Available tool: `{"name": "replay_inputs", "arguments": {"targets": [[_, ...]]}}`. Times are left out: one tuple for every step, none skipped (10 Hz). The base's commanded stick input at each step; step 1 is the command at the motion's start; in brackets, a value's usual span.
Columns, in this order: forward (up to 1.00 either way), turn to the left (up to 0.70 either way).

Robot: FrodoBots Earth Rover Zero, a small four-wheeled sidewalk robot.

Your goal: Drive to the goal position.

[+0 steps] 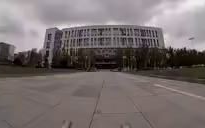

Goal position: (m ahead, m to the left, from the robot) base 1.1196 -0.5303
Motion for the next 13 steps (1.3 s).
{"name": "replay_inputs", "arguments": {"targets": [[1.0,0.0],[1.0,0.0],[1.0,0.0],[1.0,0.0],[1.0,0.0],[1.0,0.0],[1.0,0.0],[1.0,0.0],[1.0,0.0],[1.0,0.0],[1.0,0.0],[1.0,0.0],[1.0,0.0]]}}
